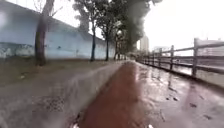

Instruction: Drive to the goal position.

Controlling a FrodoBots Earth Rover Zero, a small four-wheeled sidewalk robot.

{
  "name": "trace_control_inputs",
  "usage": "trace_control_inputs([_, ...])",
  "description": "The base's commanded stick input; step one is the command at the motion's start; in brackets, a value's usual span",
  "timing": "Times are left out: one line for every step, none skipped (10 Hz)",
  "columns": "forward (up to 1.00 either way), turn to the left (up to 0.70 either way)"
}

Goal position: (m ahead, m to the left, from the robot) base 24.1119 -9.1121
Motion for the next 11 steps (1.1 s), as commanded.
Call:
trace_control_inputs([0.85,-0.32])
trace_control_inputs([0.85,-0.32])
trace_control_inputs([0.85,-0.32])
trace_control_inputs([0.85,-0.32])
trace_control_inputs([0.85,-0.32])
trace_control_inputs([0.85,-0.32])
trace_control_inputs([0.85,-0.32])
trace_control_inputs([0.85,-0.32])
trace_control_inputs([0.85,-0.32])
trace_control_inputs([0.85,-0.32])
trace_control_inputs([0.85,-0.32])
